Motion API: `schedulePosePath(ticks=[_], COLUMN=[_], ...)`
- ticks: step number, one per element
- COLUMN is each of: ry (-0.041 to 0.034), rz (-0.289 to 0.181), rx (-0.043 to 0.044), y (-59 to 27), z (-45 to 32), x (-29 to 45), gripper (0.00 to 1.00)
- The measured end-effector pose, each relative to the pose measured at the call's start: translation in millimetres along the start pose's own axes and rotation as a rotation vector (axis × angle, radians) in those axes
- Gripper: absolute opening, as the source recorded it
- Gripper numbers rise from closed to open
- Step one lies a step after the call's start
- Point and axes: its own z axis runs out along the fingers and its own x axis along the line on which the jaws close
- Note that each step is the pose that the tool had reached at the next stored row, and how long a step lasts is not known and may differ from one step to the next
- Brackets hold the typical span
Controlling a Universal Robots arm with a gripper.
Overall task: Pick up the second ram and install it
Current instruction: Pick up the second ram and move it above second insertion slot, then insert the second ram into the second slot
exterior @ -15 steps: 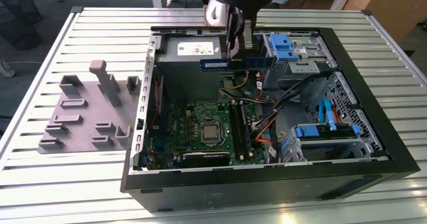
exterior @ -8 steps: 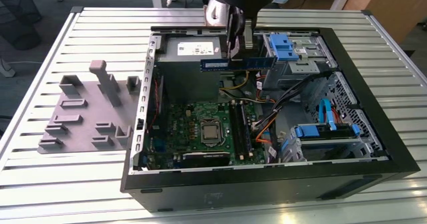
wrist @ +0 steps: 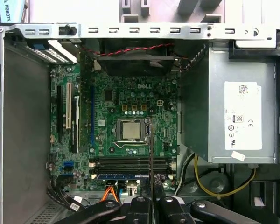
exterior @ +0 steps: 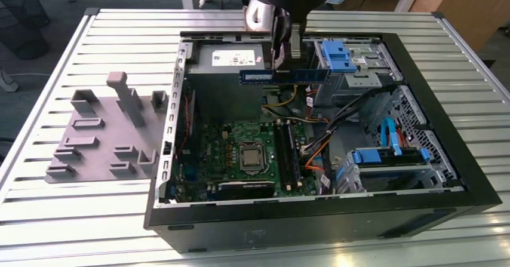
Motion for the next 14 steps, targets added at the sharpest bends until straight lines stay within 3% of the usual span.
schedulePosePath(ticks=[5,14], ry=[-0.0005,-0.0005], rz=[0.025,0.026], rx=[0.0000,0.0000], y=[0.0,0.0], z=[0.2,0.2], x=[0.0,0.0], gripper=[0.14,0.14])
